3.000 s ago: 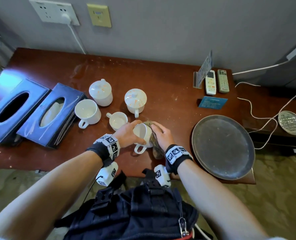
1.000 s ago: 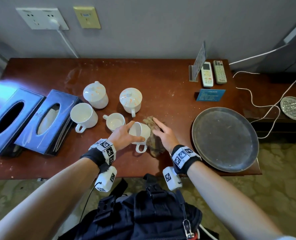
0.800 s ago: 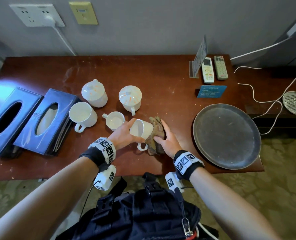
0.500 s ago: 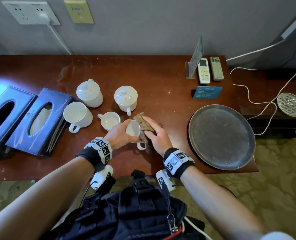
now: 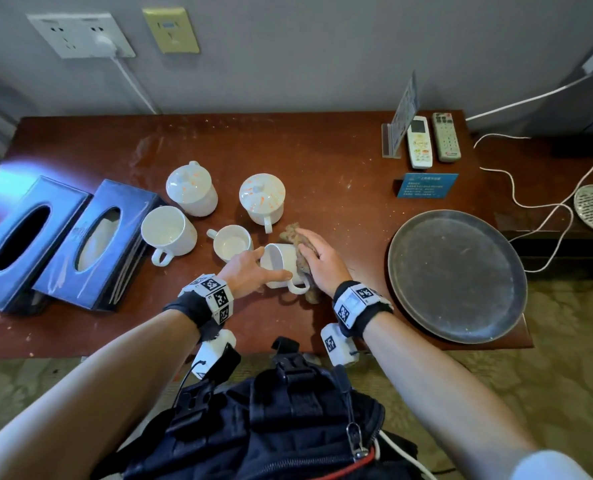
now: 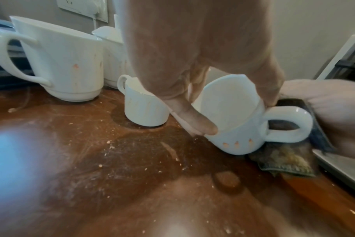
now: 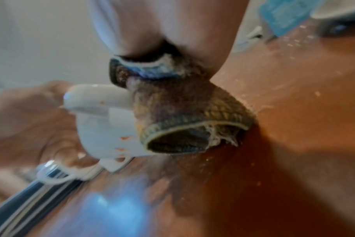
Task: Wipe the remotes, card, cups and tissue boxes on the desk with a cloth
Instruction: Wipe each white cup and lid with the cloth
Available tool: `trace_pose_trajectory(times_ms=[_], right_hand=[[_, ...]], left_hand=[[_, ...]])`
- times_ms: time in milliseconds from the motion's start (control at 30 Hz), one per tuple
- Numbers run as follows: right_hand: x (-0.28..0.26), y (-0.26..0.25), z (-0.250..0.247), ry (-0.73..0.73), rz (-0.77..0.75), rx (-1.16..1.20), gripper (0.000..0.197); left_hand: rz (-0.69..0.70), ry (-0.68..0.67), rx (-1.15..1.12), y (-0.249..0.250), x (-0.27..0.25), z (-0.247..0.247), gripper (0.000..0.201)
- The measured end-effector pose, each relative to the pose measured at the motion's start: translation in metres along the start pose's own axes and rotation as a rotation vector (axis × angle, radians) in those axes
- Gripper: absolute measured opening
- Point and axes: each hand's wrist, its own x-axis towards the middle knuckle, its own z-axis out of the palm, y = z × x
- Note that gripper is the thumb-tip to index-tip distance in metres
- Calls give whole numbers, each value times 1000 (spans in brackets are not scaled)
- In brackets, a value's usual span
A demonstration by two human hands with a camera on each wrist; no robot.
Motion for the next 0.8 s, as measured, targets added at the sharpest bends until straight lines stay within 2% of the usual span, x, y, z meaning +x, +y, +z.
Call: trace_pose_trajectory(times_ms=[67,133,200,267,367,400,500,567,700,800], right_hand=[[-10,-4,-2,-59,-120,-107,40],[-19,1,-6,-119,-174,-125,44],[-22,12,-11,-152,-144,-94,48],[-19,22,-19,-116,-36,-49,46],[-13,23,-25,-55,59,-50,41],[-12,18,-23,-50,35,-41,40],[-18,4,-10,-68,-85,-15,40],[-21,3,-4,-74,-111,2,41],[-12,12,-12,-26,39,26,38],[-6,13,-20,7,100,33,37]], left_hand=[[-8,-28,-19,1,-2,-1,102],[-2,-42,-55,1,-4,1,92],[3,-47,-102,1,-4,4,80],[-6,-43,-154,1,-3,6,74],[-22,-48,-166,2,-2,5,96],[-21,-48,-171,1,-2,5,100],[-13,-45,-193,0,-4,7,94],[-13,-33,-186,-1,-5,8,106],[5,-32,-171,-3,-10,10,115],[15,-62,-59,-4,-11,8,118]])
